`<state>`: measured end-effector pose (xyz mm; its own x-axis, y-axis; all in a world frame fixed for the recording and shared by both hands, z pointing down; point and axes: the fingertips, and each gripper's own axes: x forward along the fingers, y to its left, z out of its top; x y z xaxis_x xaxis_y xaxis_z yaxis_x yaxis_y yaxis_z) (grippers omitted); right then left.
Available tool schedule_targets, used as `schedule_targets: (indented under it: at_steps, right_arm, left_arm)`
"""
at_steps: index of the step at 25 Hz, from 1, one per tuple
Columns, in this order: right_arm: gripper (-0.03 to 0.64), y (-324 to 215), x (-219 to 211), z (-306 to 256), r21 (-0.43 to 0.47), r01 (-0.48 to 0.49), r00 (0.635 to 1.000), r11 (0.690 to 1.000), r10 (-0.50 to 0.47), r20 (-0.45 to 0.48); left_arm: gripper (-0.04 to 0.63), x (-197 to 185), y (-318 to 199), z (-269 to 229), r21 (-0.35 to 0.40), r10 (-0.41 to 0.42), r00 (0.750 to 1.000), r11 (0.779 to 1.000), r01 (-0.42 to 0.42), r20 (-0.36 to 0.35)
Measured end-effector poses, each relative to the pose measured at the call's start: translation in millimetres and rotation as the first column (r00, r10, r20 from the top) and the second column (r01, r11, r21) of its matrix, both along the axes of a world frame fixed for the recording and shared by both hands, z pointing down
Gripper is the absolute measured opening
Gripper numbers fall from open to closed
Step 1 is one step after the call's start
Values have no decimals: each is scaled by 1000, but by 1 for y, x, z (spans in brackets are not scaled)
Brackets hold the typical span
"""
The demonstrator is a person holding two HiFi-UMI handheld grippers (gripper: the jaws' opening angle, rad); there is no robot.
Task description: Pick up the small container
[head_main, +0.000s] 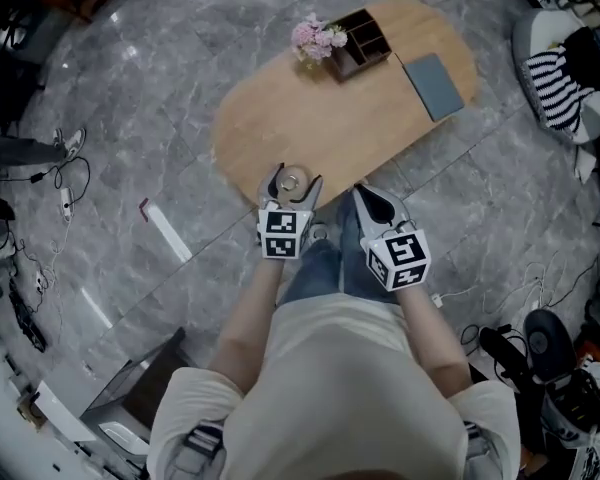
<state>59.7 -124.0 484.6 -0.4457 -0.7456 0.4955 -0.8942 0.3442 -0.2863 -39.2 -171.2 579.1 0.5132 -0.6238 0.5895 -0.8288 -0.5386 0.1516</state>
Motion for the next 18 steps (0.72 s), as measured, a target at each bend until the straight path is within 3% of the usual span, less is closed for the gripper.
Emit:
schedule_targets:
  at_steps: [18]
  right_arm:
    - [-2, 36, -9, -55, 118, 1, 999, 993, 4, -36]
  left_arm:
    - [354, -18, 61, -84, 50, 36, 996, 998, -32, -83]
